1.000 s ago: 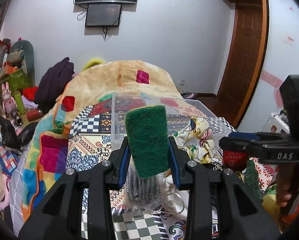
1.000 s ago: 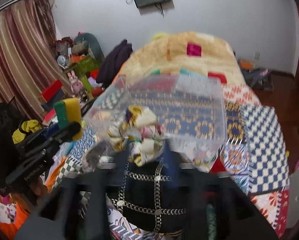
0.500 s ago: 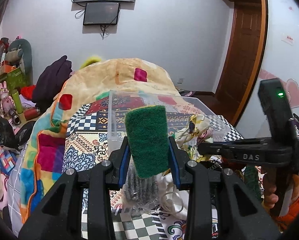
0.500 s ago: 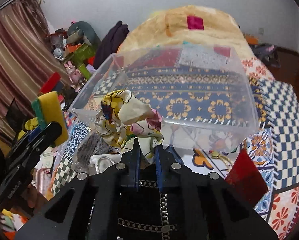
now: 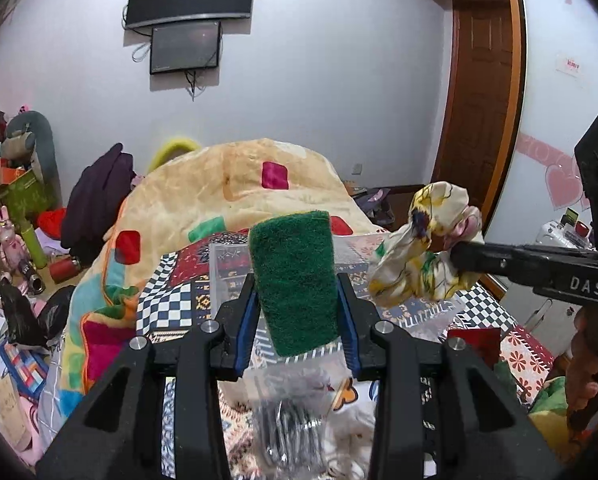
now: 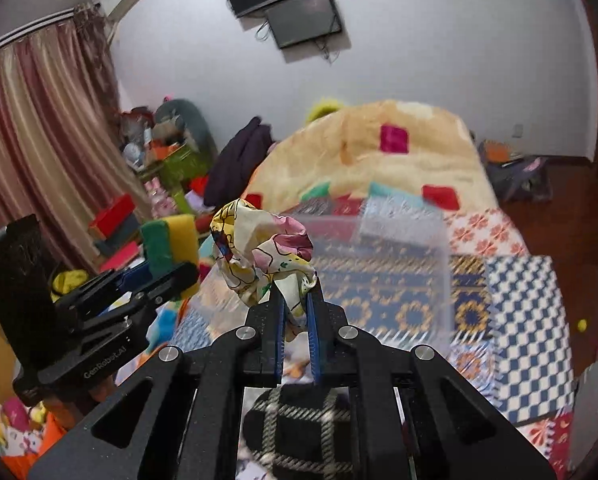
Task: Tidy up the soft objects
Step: 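Drop the floral scrunchie into the clear box with the right tool, then drop the sponge in the box with the left tool while the right grasps the green glove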
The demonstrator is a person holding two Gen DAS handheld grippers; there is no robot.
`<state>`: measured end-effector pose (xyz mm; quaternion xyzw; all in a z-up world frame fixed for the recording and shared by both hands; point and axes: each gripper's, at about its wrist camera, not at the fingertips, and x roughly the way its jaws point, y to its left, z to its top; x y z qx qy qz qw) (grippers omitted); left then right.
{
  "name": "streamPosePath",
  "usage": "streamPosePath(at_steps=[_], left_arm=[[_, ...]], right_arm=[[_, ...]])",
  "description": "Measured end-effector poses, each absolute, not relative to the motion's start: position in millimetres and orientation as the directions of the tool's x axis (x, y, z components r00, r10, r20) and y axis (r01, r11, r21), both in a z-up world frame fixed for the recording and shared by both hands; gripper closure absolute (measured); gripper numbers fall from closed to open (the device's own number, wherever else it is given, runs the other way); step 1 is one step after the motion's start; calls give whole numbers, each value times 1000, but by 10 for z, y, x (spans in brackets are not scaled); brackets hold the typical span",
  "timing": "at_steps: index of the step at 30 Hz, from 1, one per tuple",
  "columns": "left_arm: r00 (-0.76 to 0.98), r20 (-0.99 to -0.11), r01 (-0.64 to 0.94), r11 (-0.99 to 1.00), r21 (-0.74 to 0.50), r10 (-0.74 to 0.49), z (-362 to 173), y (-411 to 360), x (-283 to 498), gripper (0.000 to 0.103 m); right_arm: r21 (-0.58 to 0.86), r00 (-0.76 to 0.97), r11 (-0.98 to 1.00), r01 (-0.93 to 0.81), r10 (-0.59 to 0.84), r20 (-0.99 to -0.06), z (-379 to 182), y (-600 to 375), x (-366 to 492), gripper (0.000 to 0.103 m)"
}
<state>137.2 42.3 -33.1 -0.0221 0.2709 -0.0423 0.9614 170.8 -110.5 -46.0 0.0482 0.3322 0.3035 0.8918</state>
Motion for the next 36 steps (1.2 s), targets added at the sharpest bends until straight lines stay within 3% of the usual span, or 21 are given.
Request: streamPosePath(at_steps=[11,20,23,25,30,32,36], left_arm=[[717,-687,90,993,-78,-119,-707,373,1998,67],[647,-755,105,993,-53,-109,-927,276,2210,67],[655,-748,108,993,-50,-109,-907,266,2189,59],[671,-731,116,992,-57,-121,-848,259,2123,45],[716,-685,127,990,-62,-135,-628,265,1927,43],[739,-659,130,989,-66,-142,-524,281,1811,38],[790,-597,134,990,-54,-140,-333,282,1532,23]], right_arm=[[241,549,873,-425,460,-698,-918,-1122,2164,94],[169,496,862,-478,424,-758,-1061,-969,2137,91],[167,495,858,-486,428,-756,-1038,-977,2112,74],[166,509,857,-488,435,-743,-990,-1008,2080,57],[143,574,862,-487,439,-691,-766,-1126,1949,48],[143,598,863,-485,446,-666,-666,-1196,1891,44],[138,660,875,-464,445,-606,-470,-1377,1712,26]])
